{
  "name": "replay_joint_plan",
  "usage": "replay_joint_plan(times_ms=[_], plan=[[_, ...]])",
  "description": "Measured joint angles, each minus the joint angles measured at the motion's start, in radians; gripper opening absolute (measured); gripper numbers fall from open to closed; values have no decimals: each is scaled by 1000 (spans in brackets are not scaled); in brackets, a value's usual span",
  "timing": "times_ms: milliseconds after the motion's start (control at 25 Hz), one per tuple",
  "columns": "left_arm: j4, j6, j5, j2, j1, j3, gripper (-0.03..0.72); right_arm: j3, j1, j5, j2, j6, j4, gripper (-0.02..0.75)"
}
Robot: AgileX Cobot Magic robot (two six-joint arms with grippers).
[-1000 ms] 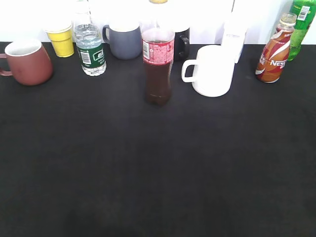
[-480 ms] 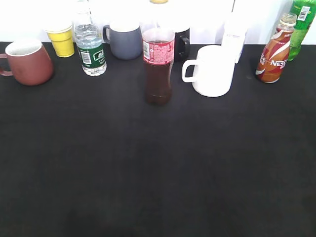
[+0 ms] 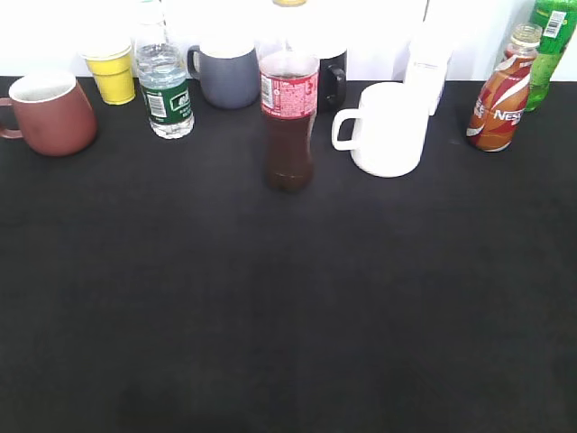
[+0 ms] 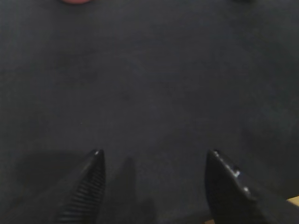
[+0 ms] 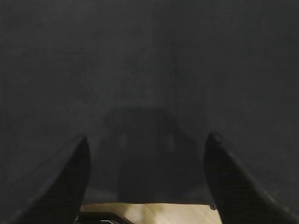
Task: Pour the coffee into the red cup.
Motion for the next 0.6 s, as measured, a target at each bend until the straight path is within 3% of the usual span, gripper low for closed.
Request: replay_joint_plan(times_ms=[480,600], plan=[[0,2,0,0,2,0,509,0,0,-2,0,0,1,589],[0,3,0,0,119,0,509,0,-1,-3,-28,0,1,589]])
